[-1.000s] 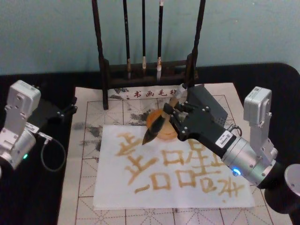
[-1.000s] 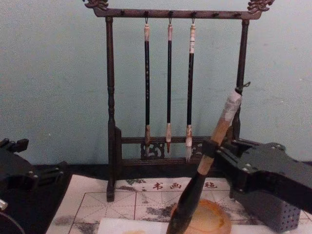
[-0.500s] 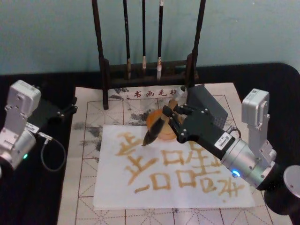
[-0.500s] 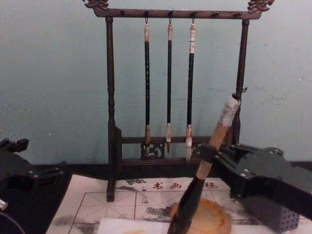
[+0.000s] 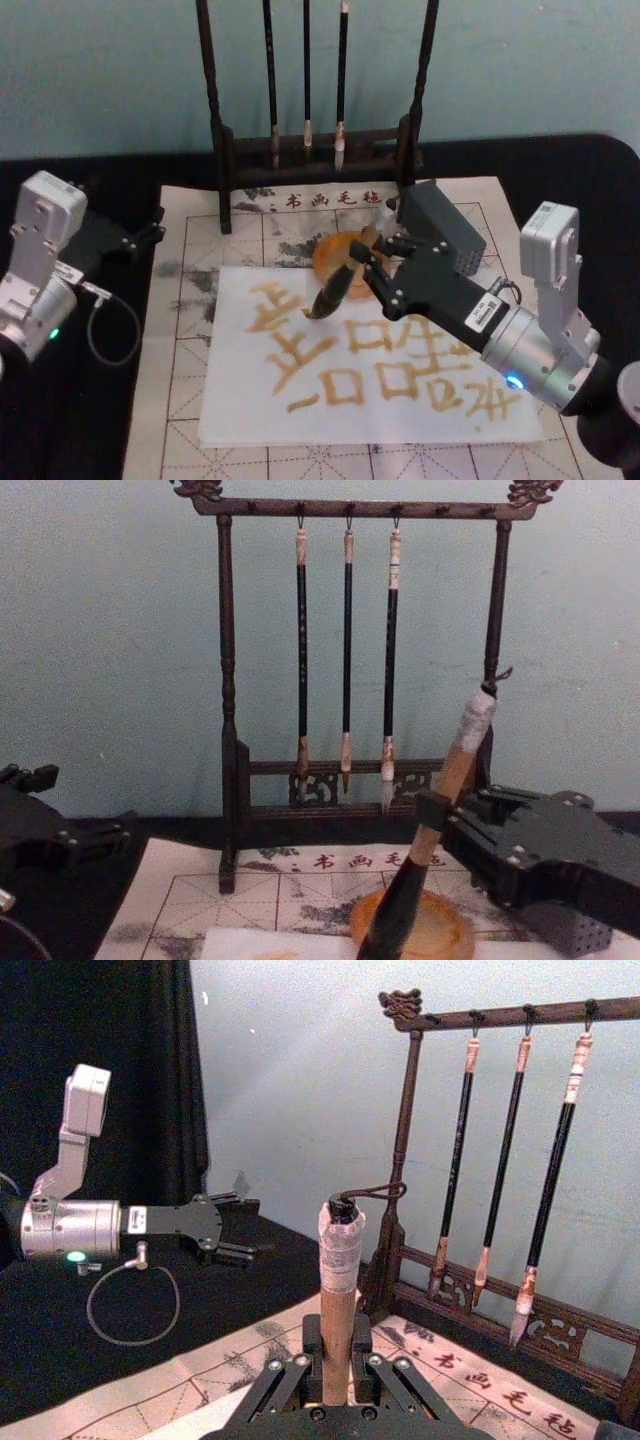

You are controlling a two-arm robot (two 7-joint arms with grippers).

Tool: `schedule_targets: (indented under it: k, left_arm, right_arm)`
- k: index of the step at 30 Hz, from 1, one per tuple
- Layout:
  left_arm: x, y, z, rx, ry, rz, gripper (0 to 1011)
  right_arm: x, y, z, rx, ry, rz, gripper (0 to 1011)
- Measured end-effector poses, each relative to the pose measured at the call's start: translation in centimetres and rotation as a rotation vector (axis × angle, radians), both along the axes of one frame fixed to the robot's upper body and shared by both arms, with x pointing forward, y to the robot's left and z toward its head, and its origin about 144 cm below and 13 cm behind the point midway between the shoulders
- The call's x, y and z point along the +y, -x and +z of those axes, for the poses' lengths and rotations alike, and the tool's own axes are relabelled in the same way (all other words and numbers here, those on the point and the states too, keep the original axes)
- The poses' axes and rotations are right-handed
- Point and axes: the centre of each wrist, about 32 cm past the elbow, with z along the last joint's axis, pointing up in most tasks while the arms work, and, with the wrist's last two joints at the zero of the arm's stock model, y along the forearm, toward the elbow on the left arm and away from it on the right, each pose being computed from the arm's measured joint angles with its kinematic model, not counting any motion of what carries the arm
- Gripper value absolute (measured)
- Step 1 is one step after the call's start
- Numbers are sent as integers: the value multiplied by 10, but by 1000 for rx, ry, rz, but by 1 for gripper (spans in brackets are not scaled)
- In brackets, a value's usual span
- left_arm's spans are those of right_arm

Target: Pick up the brush from the inkstone, write on the paper, then place the brush back to its original position.

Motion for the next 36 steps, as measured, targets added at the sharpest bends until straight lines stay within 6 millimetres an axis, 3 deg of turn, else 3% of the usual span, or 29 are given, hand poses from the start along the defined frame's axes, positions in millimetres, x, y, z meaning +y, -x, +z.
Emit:
schedule_targets:
  k: [36]
  left_arm:
    - [0,0,0,0,0,0,1001]
  right_arm:
    - [-17,18,12,-45,3,19,177]
